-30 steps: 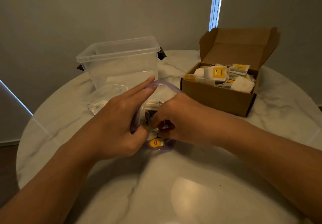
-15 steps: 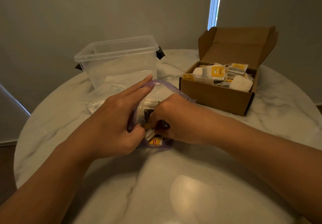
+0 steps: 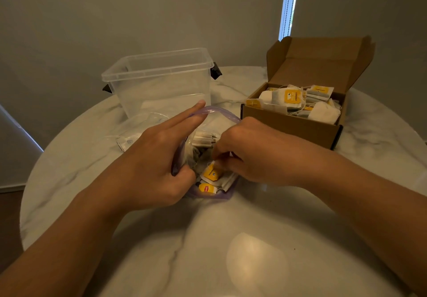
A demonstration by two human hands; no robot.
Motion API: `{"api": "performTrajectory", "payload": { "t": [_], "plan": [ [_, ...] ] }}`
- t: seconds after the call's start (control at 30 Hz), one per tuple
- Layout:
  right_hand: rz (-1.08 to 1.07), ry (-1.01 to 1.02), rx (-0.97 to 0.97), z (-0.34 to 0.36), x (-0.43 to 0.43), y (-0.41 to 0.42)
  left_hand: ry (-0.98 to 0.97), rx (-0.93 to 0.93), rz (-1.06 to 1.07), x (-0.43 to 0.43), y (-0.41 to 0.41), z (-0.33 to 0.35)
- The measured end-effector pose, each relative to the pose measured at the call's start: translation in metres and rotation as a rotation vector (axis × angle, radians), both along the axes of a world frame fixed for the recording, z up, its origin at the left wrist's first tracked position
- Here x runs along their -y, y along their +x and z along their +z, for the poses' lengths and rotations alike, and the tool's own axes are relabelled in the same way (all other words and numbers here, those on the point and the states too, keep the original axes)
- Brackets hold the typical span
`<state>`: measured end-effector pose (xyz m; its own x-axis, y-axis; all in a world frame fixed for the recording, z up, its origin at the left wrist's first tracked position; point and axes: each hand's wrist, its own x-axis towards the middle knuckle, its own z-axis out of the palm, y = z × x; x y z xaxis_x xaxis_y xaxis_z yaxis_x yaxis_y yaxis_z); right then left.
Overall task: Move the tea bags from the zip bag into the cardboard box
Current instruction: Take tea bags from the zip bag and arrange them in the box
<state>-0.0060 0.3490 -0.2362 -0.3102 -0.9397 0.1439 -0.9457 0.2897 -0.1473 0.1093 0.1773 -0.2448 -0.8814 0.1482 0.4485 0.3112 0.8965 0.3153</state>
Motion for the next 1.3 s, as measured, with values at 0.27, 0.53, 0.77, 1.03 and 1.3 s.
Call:
{"api": "performTrajectory", "payload": {
  "t": [0.27, 0.53, 0.77, 1.03, 1.3],
  "plan": [
    [0.053, 0.066, -0.083, -0.01, 0.014, 0.003, 0.022, -0.005, 0.007, -0.001, -0.001, -0.001],
    [0.042, 0.11, -0.096, -0.009, 0.016, 0.003, 0.015, -0.006, 0.015, -0.001, 0.0, -0.001],
    [0.023, 0.106, -0.056, -0.009, 0.015, 0.006, 0.015, 0.005, 0.021, -0.001, 0.0, -0.001],
    [-0.049, 0.118, 0.003, -0.014, 0.014, 0.003, 0.017, -0.003, 0.011, -0.001, 0.0, -0.001],
    [-0.137, 0.064, -0.009, -0.017, 0.021, 0.002, 0.009, -0.005, 0.007, -0.001, -0.001, -0.002]
  ]
}}
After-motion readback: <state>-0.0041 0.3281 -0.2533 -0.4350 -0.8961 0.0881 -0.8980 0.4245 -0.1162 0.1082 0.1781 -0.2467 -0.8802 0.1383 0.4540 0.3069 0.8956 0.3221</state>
